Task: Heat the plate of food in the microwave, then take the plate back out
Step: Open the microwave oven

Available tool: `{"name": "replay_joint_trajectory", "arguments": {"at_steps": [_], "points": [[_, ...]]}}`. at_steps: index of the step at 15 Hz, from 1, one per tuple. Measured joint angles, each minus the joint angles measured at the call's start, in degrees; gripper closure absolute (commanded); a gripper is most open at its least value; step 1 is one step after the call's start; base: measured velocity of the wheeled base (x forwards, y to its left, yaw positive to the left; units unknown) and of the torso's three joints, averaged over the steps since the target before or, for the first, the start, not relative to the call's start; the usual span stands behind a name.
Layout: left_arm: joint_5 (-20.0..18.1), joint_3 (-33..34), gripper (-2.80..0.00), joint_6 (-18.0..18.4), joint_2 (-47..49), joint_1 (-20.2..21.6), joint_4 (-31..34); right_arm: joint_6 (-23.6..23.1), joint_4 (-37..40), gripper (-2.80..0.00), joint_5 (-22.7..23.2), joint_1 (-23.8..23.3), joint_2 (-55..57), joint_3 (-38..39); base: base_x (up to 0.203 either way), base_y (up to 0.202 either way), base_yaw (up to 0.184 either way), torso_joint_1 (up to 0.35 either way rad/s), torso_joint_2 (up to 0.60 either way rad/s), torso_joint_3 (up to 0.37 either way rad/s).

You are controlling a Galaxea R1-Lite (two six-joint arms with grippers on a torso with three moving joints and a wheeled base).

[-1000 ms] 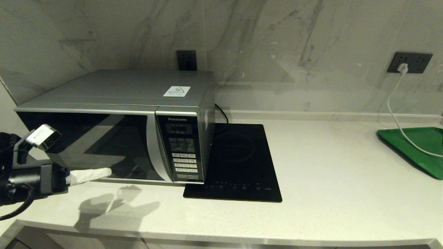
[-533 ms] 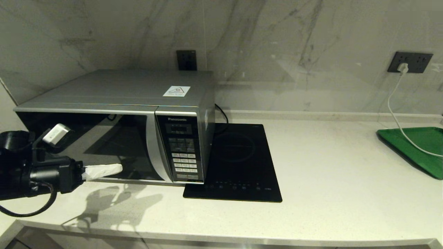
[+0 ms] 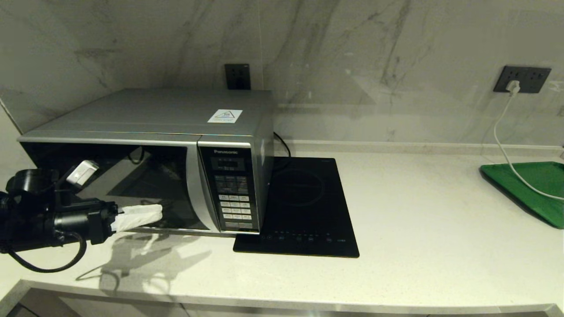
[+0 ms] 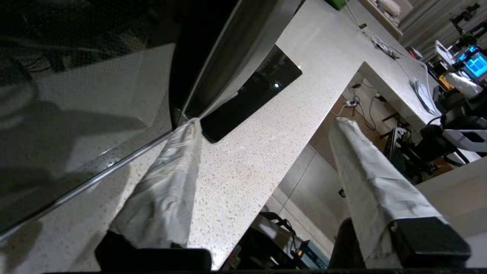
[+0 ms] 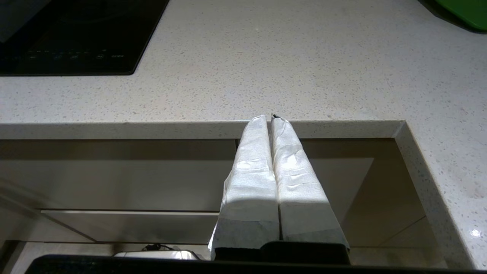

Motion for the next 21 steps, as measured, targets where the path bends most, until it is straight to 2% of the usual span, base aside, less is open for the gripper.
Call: {"name": "replay_joint_trajectory", "arguments": {"at_steps": [3, 8, 21], "points": [[-0.24, -0.96, -2.8, 0.49, 1.16, -1.28, -0.9, 0.0, 0.0, 0.0, 0.0, 0.0, 0.0, 0.0, 0.0, 0.0, 0.0, 0.0, 0.0, 0.0], [-0.22, -2.16, -2.8, 0.48, 2.3, -4.4, -5.87, 0.02, 0.0, 0.0, -0.02, 0.0, 0.0, 0.0, 0.0, 0.0, 0.0, 0.0, 0.0, 0.0], [0.2, -4.01, -2.8, 0.78, 4.5, -11.94, -5.98, 0.0, 0.0, 0.0, 0.0, -0.01, 0.0, 0.0, 0.0, 0.0, 0.0, 0.0, 0.0, 0.0]]}}
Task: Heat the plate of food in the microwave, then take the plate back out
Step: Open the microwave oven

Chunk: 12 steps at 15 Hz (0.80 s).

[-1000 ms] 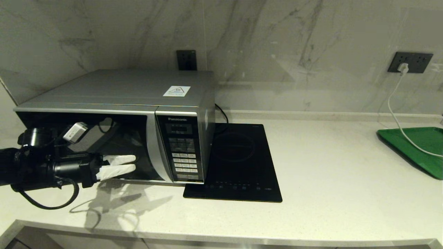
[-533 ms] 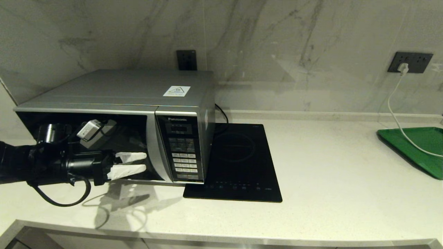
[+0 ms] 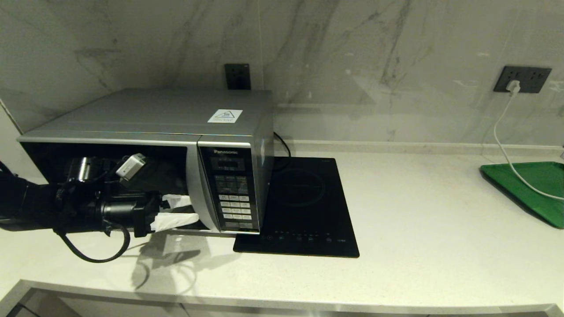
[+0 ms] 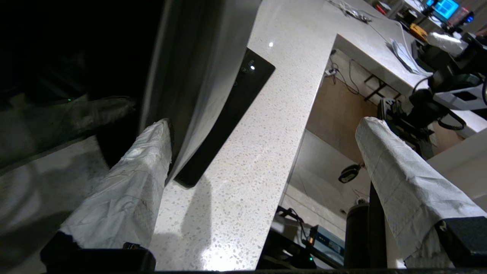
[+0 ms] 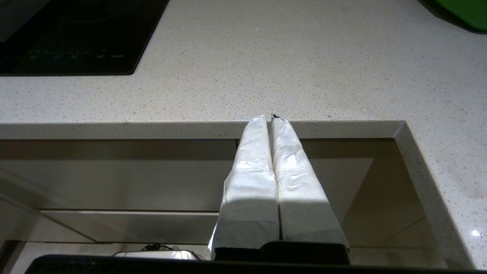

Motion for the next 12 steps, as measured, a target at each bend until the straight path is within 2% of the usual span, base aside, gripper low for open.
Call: {"name": "replay_joint_trajectory", "arguments": {"at_steps": [5, 12], "points": [[0.02, -0.15, -2.8, -0.15, 1.84, -2.2, -1.72, 0.0, 0.01, 0.0, -0.01, 0.0, 0.0, 0.0, 0.0, 0.0, 0.0, 0.0, 0.0, 0.0], [-0.15, 1.18, -2.8, -0.94, 2.08, -2.23, -0.56, 0.02, 0.02, 0.0, -0.02, 0.0, 0.0, 0.0, 0.0, 0.0, 0.0, 0.0, 0.0, 0.0]]}}
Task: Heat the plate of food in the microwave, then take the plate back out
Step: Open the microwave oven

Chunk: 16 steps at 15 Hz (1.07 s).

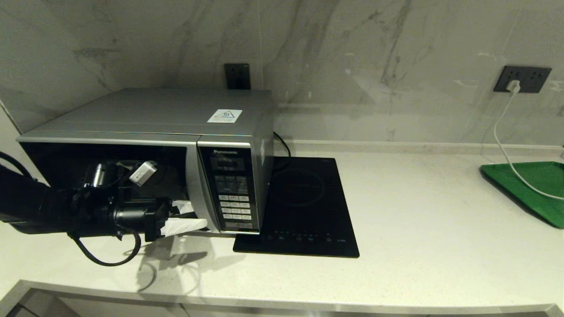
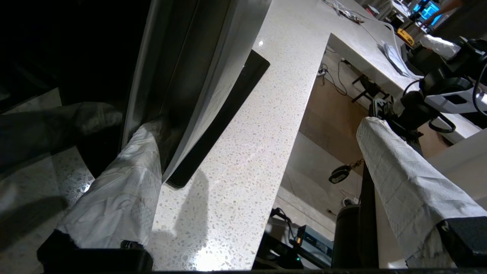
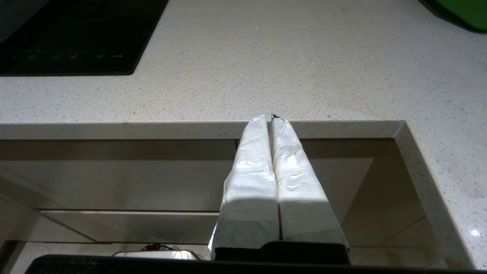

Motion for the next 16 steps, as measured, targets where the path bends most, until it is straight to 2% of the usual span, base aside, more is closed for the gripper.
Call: {"name": "replay_joint_trajectory", "arguments": {"at_steps": [3, 8, 12, 13, 16], "points": [[0.12, 0.47, -2.8, 0.0, -1.58, 0.26, 4.51, -0.02, 0.01, 0.0, -0.01, 0.0, 0.0, 0.0, 0.0, 0.0, 0.0, 0.0, 0.0, 0.0], [-0.33, 0.78, -2.8, 0.16, -4.49, 3.99, 16.56, 0.01, -0.02, 0.0, 0.02, 0.04, 0.0, 0.0, 0.0, 0.0, 0.0, 0.0, 0.0, 0.0], [0.76, 1.19, -2.8, -0.09, -4.79, 7.11, 17.03, -0.02, -0.02, 0.0, 0.04, 0.0, 0.0, 0.0, 0.0, 0.0, 0.0, 0.0, 0.0, 0.0], [0.85, 1.35, 0.0, 0.0, -4.91, 8.52, 16.98, -0.02, -0.01, 0.0, -0.01, 0.0, 0.0, 0.0, 0.0, 0.0, 0.0, 0.0, 0.0, 0.0], [0.83, 3.38, 0.0, 0.44, -7.01, 15.62, 17.53, 0.01, 0.01, 0.0, -0.01, 0.0, 0.0, 0.0, 0.0, 0.0, 0.0, 0.0, 0.0, 0.0]]}}
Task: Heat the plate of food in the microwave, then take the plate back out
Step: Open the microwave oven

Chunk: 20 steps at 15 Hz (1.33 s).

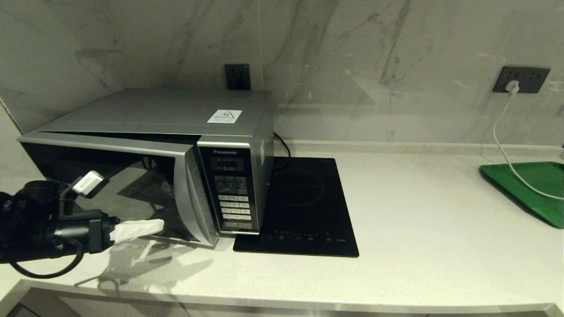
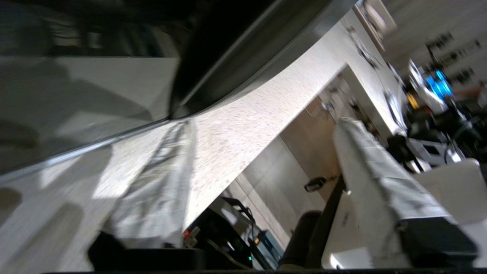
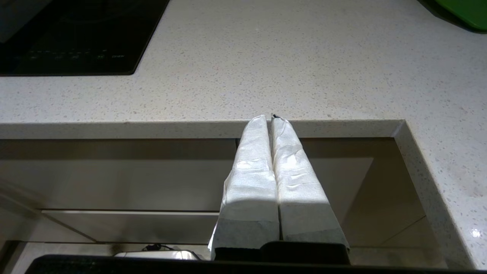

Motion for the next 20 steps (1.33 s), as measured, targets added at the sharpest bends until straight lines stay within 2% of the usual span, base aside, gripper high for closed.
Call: {"name": "replay_joint_trajectory", "arguments": {"at_steps": [3, 5, 7, 9, 11, 13, 14, 16, 17, 18, 19, 20], "points": [[0.03, 1.14, 0.0, -0.09, -3.86, 8.41, 3.25, -0.02, -0.02, 0.0, 0.0, 0.0, 0.0, 0.0, 0.0, 0.0, 0.0, 0.0, 0.0, 0.0], [0.38, 0.15, 0.0, -0.85, -8.32, 10.45, 7.56, -0.02, -0.02, 0.0, 0.0, 0.0, 0.0, 0.0, 0.0, 0.0, 0.0, 0.0, 0.0, 0.0], [2.92, -6.31, 0.0, -4.61, -12.45, 8.08, 14.28, -0.02, 0.0, 0.0, 0.02, 0.0, 0.0, 0.0, 0.0, 0.0, 0.0, 0.0, 0.0, 0.0], [9.44, -17.06, 0.0, -12.79, -15.94, 0.38, 22.01, 0.0, -0.02, 0.0, 0.0, 0.01, 0.0, 0.0, 0.0, 0.0, 0.0, 0.0, 0.0, 0.0], [19.44, -24.95, 0.0, -22.86, -18.96, -8.78, 24.73, 0.0, -0.02, 0.0, 0.0, 0.01, 0.0, 0.0, 0.0, 0.0, 0.0, 0.0, 0.0, 0.0], [35.68, -28.7, 0.0, -30.71, -21.36, -17.51, 20.76, 0.0, -0.02, 0.0, -0.01, 0.01, 0.0, 0.0, 0.0, 0.0, 0.0, 0.0, 0.0, 0.0], [44.16, -29.54, 0.0, -32.74, -22.02, -21.2, 17.74, -0.02, -0.02, 0.0, -0.01, 0.01, 0.0, 0.0, 0.0, 0.0, 0.0, 0.0, 0.0, 0.0], [62.38, -31.48, 0.0, -34.74, -22.07, -27.47, 10.14, 0.0, -0.02, 0.0, -0.01, 0.01, 0.0, 0.0, 0.0, 0.0, 0.0, 0.0, 0.0, 0.0], [69.44, -33.19, 0.0, -34.99, -21.31, -28.91, 8.15, -0.01, -0.02, 0.0, 0.01, 0.0, 0.0, 0.0, 0.0, 0.0, 0.0, 0.0, 0.0, 0.0], [75.18, -35.25, 0.0, -34.89, -20.13, -29.74, 8.89, 0.0, -0.02, 0.0, 0.01, 0.01, 0.0, 0.0, 0.0, 0.0, 0.0, 0.0, 0.0, 0.0], [79.01, -37.05, 0.0, -34.72, -18.84, -30.14, 10.56, -0.01, -0.01, 0.0, 0.0, 0.0, 0.0, 0.0, 0.0, 0.0, 0.0, 0.0, 0.0, 0.0], [81.06, -38.43, 0.0, -34.4, -17.67, -30.43, 11.14, 0.0, -0.02, 0.0, 0.0, 0.0, 0.0, 0.0, 0.0, 0.0, 0.0, 0.0, 0.0, 0.0]]}}
